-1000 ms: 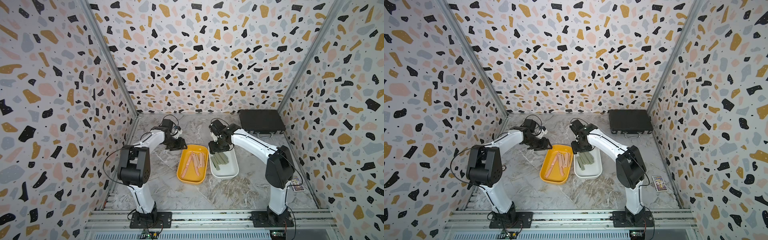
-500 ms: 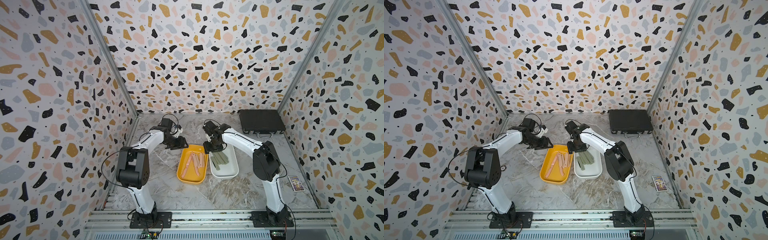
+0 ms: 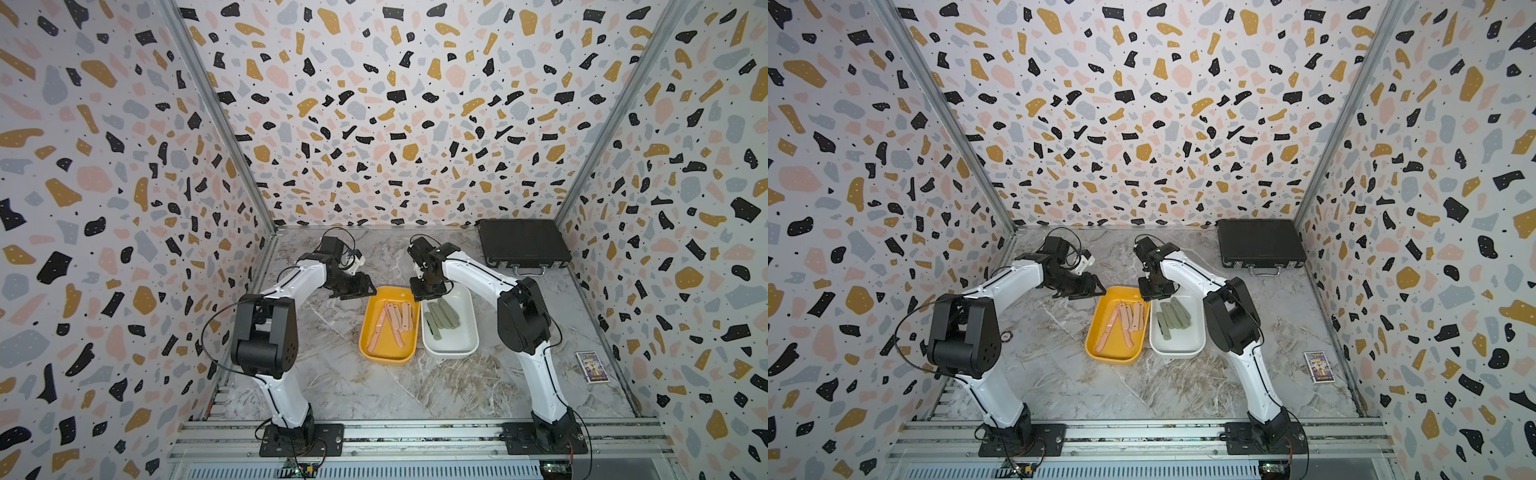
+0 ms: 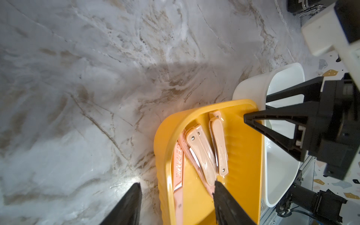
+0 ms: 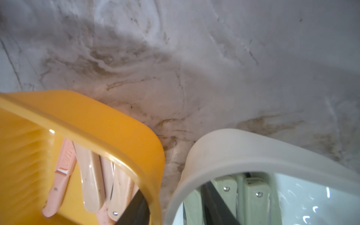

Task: Place the fruit knives into the storage box by color
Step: Move the storage box to the center of the board.

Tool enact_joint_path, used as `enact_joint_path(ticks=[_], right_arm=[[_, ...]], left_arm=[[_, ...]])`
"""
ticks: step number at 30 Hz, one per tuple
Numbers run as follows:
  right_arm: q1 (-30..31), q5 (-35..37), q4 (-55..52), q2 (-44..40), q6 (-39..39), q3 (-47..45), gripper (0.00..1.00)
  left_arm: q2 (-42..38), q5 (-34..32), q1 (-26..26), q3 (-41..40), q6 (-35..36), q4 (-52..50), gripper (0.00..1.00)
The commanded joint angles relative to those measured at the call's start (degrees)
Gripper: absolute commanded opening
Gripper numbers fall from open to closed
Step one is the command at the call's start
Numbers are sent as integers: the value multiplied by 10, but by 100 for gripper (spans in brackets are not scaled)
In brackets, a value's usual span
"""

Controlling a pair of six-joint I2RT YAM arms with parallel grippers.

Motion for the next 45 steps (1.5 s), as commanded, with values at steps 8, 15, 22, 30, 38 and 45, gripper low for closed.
enact_joint_path(ticks=[8, 15, 22, 30, 38, 45], right_arm=[[-30, 8, -37, 31, -24, 66, 34], [-42, 11, -57, 59, -38, 113, 30], [-55, 13, -76, 83, -40, 159, 43], [-54, -2, -89, 23, -44, 122, 52], [-64, 33, -43, -160, -41, -65, 61], [-125, 27, -5, -261, -40, -200, 64]], left_arm=[[-22, 13, 8, -8, -2, 8, 60], [-22, 14, 13, -5, -3, 7, 61], [-25, 17, 20, -6, -3, 7, 61], [-39, 24, 25, -17, 11, 0, 62], [-45, 33, 24, -25, 11, 3, 62], [-38, 31, 11, -31, 12, 8, 63]])
